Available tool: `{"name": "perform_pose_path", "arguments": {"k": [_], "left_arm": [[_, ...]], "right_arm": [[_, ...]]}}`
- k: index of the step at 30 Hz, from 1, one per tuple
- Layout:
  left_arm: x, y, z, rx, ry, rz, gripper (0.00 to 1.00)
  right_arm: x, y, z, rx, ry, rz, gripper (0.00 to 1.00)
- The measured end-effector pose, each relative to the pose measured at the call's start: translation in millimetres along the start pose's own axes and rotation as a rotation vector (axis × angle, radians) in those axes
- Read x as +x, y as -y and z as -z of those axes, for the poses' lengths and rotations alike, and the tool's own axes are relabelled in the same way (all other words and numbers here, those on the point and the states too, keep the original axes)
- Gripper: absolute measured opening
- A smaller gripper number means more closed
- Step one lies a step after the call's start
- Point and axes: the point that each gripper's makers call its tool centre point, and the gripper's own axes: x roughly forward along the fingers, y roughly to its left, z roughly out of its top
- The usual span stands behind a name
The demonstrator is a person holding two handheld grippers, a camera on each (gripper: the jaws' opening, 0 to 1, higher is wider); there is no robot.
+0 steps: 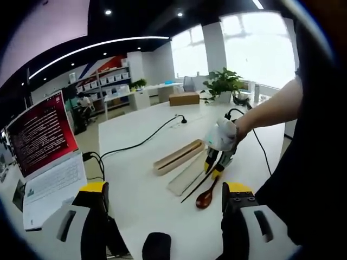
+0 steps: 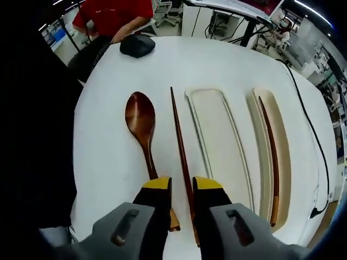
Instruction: Arrange the utensils inside the cutlery case until each visible utensil rests in its matching compartment.
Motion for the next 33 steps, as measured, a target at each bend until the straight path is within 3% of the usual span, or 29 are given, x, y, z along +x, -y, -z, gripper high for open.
{"name": "perform_pose_path", "arguments": {"k": [9,17,24,33], "left_arm": [[-2.4,-8.3,7.2,-0.004,0.003,0.004,0.88],[0.6,-19.0,20.4,0.004,-0.004,0.013,0.88],[2.3,2.6,10.8,0.006,-0.007,0.023,0.87],[3.9,12.7,-3.3,0.019,0.008,0.031,0.86]], "right_arm": [[1.4,2.7,-2.8,-0.001,-0.061,-0.018,0.08],[4.4,2.9,-5.3,-0.084,-0.154,-0.016,0.04],[5.6,4.6,-4.8,-0.084,-0.217,-0.022,0.05],[4.6,7.1,-4.3,-0.027,-0.210,-0.051,0.03]]}}
